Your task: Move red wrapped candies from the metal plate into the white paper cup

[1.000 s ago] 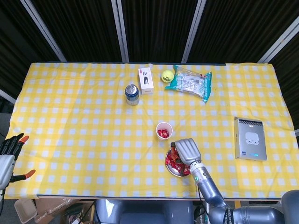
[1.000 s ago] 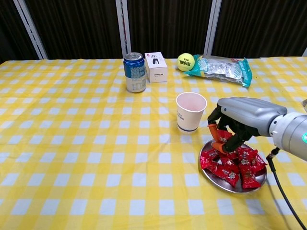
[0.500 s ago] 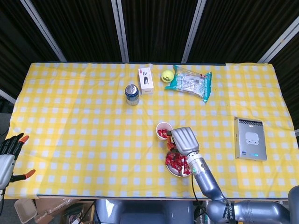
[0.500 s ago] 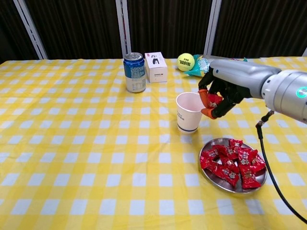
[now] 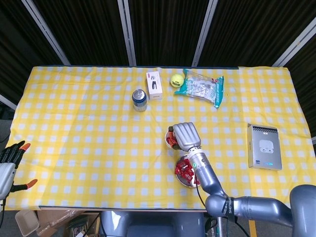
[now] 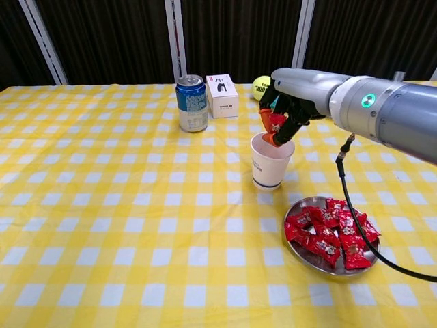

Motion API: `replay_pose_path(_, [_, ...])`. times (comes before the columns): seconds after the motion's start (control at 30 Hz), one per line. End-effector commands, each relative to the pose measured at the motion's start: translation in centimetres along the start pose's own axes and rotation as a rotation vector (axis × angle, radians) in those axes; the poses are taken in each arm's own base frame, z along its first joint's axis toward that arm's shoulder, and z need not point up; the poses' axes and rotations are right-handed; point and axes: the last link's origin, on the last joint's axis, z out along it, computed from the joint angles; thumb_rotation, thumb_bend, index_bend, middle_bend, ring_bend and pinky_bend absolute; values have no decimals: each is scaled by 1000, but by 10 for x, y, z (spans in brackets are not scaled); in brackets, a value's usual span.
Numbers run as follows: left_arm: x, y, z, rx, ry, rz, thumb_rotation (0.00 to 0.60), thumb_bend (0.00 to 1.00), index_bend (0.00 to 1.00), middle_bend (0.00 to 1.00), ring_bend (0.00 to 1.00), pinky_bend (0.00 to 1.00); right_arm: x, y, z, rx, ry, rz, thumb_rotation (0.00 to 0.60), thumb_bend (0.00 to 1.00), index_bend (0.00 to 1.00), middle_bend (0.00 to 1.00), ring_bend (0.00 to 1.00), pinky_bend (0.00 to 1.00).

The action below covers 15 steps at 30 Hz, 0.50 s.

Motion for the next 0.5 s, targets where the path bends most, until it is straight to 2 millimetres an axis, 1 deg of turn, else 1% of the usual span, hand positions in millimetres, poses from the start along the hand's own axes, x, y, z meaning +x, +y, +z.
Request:
replay_pose_path(0.03, [0,0,0,2,-3,-3,600,1,0,0,0,0,-3,-3,8,-2,-6,-2,600,447,640,796,837,929])
replay_pose_path(0.17, [0,0,0,5,-6,-6,600,1,0,0,0,0,-5,-1,12,-10,-7,-18,600,447,587,796,825,929])
replay_pose_path(0.23, [0,-1,0,5,-6,-6,600,1,0,0,0,0,-5,1,14,-15,-3,-22,600,436,547,796,799,929])
replay_pose_path(0.4, [0,0,0,6,-8,-7,600,1,0,0,0,0,-4,4,13,-18,6,-29,600,341,484,769,743,929])
replay_pose_path(0.5, [0,0,0,4,-6,-6,600,1,0,0,0,0,-2,4,12,-13,15,-33,600,304,453,745,715,929])
